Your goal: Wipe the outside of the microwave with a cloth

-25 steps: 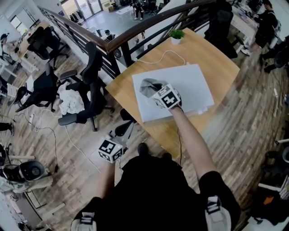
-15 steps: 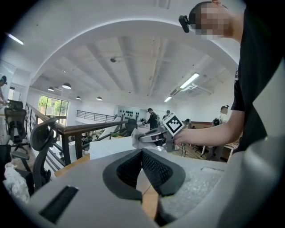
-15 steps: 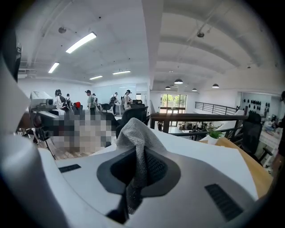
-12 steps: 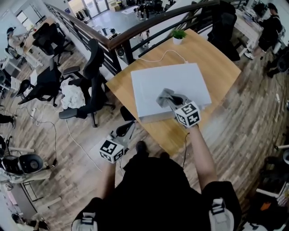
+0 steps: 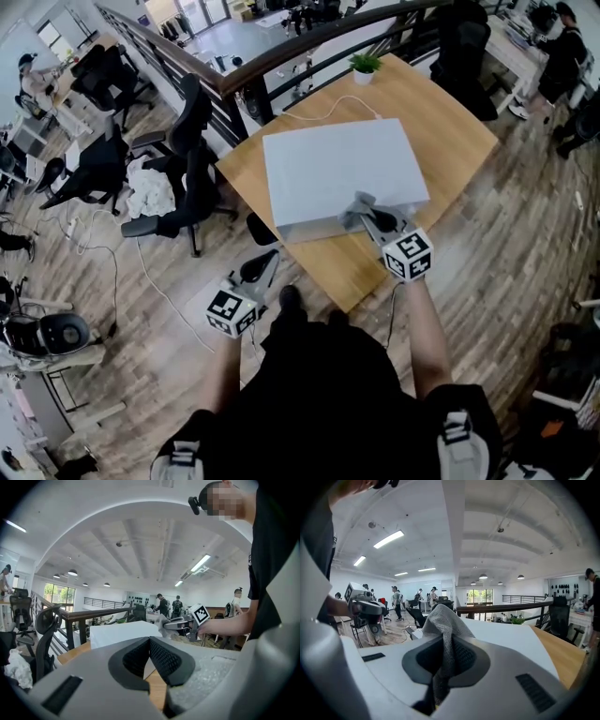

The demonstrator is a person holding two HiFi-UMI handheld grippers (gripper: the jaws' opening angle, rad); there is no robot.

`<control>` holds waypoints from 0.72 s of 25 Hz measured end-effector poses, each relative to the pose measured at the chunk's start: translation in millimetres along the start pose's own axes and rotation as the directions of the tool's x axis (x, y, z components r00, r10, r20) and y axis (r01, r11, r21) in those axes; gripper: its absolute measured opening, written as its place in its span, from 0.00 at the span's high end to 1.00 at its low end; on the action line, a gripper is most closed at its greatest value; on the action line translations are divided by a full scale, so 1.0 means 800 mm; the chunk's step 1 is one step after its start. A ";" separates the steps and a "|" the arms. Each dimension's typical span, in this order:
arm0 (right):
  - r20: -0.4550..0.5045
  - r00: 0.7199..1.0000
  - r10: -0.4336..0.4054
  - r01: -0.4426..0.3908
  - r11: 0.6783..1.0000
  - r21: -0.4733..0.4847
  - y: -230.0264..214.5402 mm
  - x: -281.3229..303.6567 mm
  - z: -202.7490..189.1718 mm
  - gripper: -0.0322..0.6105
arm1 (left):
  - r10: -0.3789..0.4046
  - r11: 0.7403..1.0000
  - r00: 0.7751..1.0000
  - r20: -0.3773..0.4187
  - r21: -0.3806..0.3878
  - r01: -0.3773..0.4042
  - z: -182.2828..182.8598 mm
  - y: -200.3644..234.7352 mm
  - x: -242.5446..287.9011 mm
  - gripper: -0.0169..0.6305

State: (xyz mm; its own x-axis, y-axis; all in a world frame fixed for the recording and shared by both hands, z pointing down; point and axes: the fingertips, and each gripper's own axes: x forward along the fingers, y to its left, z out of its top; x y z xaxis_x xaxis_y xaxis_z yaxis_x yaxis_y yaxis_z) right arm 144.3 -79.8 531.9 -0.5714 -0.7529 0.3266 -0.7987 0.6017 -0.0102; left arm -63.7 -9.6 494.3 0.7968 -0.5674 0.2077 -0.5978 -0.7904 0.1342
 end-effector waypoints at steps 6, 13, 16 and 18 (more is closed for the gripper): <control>0.036 0.999 -0.003 0.002 1.000 0.004 0.006 -0.046 -0.020 0.93 | -0.007 1.000 1.000 0.005 -0.002 0.007 -0.003 -0.039 0.011 0.97; 0.025 1.000 -0.004 0.003 1.000 0.029 0.007 -0.078 -0.050 0.93 | -0.006 1.000 1.000 0.003 -0.006 0.006 -0.010 -0.074 0.019 0.97; 0.028 1.000 -0.005 0.004 0.999 0.042 0.011 -0.086 -0.058 0.93 | -0.003 1.000 1.000 0.002 0.001 0.003 -0.011 -0.083 0.019 0.97; 0.031 1.000 -0.004 0.002 0.999 0.044 0.016 -0.089 -0.065 0.93 | 0.001 1.000 1.000 -0.007 -0.004 -0.001 -0.015 -0.088 0.020 0.97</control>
State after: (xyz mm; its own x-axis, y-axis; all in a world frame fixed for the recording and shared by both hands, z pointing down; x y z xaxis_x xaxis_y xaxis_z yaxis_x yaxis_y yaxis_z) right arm 184.4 -4.7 557.7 -0.5741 -0.7630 0.2970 -0.8074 0.5878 -0.0508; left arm -10.1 40.0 500.1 0.7954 -0.5668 0.2147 -0.5992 -0.7886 0.1380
